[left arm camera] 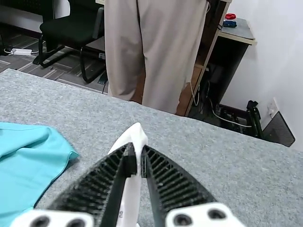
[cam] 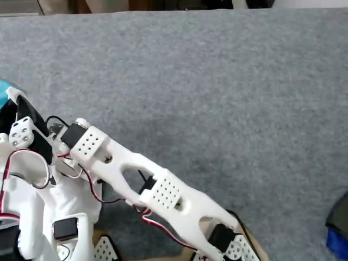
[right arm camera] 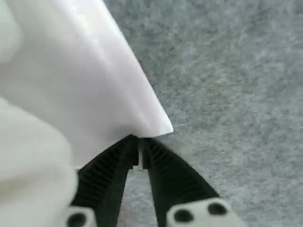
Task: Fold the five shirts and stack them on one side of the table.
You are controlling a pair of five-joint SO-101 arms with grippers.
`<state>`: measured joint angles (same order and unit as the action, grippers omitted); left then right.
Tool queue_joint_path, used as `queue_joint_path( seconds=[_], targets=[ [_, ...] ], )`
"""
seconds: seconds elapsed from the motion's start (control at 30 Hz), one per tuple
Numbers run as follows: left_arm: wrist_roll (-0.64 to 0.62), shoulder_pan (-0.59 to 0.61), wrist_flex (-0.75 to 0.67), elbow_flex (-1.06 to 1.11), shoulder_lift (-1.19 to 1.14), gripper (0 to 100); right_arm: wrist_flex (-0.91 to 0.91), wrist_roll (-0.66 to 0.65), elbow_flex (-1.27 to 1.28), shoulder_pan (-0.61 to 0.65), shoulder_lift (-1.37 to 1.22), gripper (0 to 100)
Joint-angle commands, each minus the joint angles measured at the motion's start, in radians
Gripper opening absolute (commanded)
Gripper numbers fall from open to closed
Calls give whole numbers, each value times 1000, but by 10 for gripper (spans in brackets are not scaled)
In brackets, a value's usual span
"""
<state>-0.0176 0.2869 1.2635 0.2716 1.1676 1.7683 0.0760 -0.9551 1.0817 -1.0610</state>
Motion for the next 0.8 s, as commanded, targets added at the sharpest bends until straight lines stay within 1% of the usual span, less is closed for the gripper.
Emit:
queue_joint_path(
  seconds=[0.0, 0.17, 0.27, 0.33, 0.4, 0.53, 0.6, 0.67, 0.77],
  targets=[
    [9, 12, -17, -2, 1, 20, 18, 0, -28, -35, 4, 4],
    [9, 12, -17, 0, 2, 20, 18, -5, -7, -108, 82, 5],
    [9, 12, -17, -2, 2, 20, 18, -9, 5, -117, 154, 9],
    [8, 12, -17, -6, 2, 20, 17, -48, 15, -105, 199, 21],
    [9, 12, -25, -17, 2, 20, 17, -68, 24, -84, 220, 75],
    [9, 12, -18, -35, 2, 20, 14, -71, 41, -35, 222, 221],
    [9, 12, -18, -38, 2, 20, 3, -72, 47, -5, 220, 270],
    [8, 12, -18, -40, 2, 20, -23, -72, 48, 18, 219, 289],
    [6, 12, -18, -43, 2, 20, -74, -72, 39, 33, 180, 288]
  ],
)
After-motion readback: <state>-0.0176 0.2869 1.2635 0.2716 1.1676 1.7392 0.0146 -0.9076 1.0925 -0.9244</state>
